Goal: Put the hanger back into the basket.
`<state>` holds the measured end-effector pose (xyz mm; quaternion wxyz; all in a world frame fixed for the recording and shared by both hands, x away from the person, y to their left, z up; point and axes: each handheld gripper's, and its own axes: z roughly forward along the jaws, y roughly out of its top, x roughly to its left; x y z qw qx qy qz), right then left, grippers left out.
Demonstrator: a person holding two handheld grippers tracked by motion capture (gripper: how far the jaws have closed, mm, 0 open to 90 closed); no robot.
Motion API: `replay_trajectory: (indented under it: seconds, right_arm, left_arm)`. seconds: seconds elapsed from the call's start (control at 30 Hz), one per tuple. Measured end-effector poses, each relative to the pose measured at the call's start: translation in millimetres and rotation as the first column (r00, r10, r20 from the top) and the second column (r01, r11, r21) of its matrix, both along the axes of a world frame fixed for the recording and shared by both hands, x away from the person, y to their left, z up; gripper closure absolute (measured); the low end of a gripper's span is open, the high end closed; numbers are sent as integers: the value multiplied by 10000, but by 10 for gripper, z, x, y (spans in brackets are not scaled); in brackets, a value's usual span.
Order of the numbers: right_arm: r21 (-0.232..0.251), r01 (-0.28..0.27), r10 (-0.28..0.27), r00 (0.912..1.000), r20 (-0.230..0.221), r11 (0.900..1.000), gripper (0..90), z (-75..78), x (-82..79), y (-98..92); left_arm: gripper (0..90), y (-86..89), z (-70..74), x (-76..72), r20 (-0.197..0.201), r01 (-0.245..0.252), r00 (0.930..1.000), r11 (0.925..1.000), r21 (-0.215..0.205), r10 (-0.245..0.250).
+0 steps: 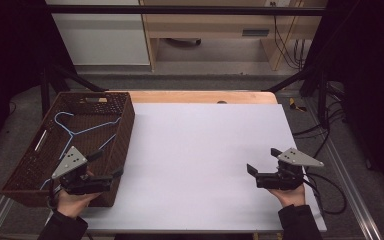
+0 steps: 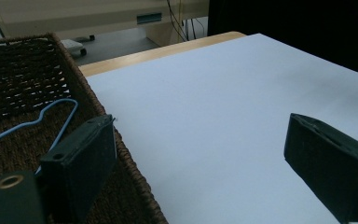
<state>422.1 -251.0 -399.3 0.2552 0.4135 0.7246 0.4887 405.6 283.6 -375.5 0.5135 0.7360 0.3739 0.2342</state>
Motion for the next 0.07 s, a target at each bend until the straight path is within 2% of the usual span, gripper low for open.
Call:
replay_trajectory:
  seconds: [0.07]
  right_arm:
    - [51,-9,8,10000,52,10000,10,6,-2,-8]
  left_arm:
    - [89,5,-3,-3,23,-32,10000,10000,-55,33]
